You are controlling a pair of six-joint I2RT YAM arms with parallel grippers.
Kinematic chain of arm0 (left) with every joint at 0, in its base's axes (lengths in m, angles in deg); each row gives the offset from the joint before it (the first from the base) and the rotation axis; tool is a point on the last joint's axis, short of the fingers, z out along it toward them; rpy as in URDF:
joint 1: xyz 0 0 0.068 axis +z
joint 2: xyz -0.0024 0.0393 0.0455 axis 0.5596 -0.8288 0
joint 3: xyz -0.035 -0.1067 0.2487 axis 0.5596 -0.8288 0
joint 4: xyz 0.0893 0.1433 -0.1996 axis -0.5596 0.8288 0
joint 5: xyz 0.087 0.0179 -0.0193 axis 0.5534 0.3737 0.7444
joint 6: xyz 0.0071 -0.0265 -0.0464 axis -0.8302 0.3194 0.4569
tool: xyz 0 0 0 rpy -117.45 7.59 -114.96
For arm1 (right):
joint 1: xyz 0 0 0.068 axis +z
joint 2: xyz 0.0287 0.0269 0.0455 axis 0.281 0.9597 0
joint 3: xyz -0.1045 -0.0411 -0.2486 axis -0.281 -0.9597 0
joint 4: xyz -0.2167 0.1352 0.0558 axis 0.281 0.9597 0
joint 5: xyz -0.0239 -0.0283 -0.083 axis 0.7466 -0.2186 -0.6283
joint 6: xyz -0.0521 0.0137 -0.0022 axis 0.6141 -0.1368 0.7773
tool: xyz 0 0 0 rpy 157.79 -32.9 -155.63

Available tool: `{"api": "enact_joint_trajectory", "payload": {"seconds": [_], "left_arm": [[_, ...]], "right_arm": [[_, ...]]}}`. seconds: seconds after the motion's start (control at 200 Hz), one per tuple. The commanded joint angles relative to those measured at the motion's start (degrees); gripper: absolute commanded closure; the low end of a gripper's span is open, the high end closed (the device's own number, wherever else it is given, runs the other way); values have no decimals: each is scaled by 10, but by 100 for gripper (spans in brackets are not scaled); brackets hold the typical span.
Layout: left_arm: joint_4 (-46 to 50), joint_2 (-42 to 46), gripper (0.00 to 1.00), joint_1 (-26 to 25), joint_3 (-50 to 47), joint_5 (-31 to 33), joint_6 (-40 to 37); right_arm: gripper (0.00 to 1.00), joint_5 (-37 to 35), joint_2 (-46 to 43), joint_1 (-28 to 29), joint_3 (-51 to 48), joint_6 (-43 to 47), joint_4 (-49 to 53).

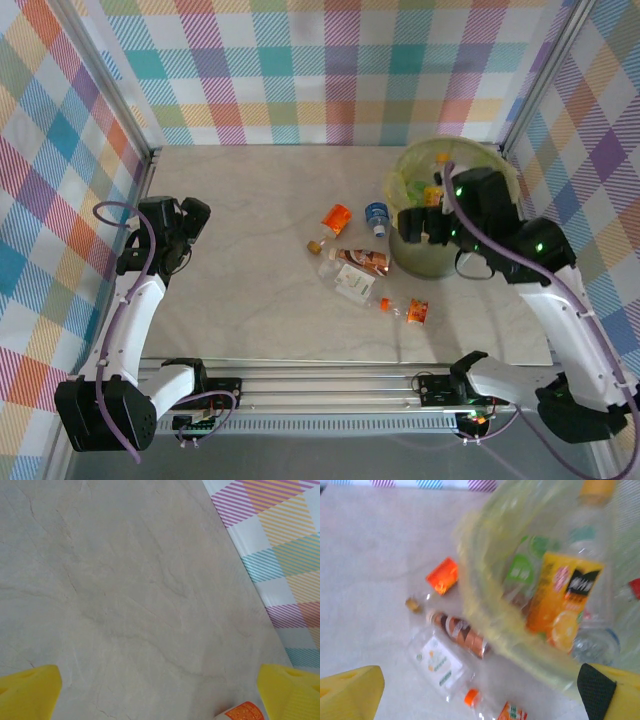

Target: Put the plastic bottles in the bin

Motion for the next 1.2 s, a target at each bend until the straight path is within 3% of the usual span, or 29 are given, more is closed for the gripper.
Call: {"api": "enact_joint_trajectory", "payload": {"seconds": [0.0,0.16,0.285,0.44,0.67,1.045,1.2], "left_arm": [[-13,0,0,5,5,-7,-12],[-13,0,0,4,9,-5,-19],[-13,-1,0,4,8,-1,-22],[-16,-7,0,5,7,-9,-26],[-18,-7,0,4,9,-12,-31],[-21,-13,0,5,13,-20,-32],[-18,-12,0,5,13,-15,-33]], "right_arm": [[0,-75,-18,70,-53,-35,55],[0,-130,13,179,-117,-118,137],[0,-107,64,211,-151,-150,167],[0,-46,113,211,-199,-143,143],[0,-28,186,208,-213,-148,128],[0,-29,262,135,-259,-183,66],[0,-46,293,133,-258,-169,57]]}}
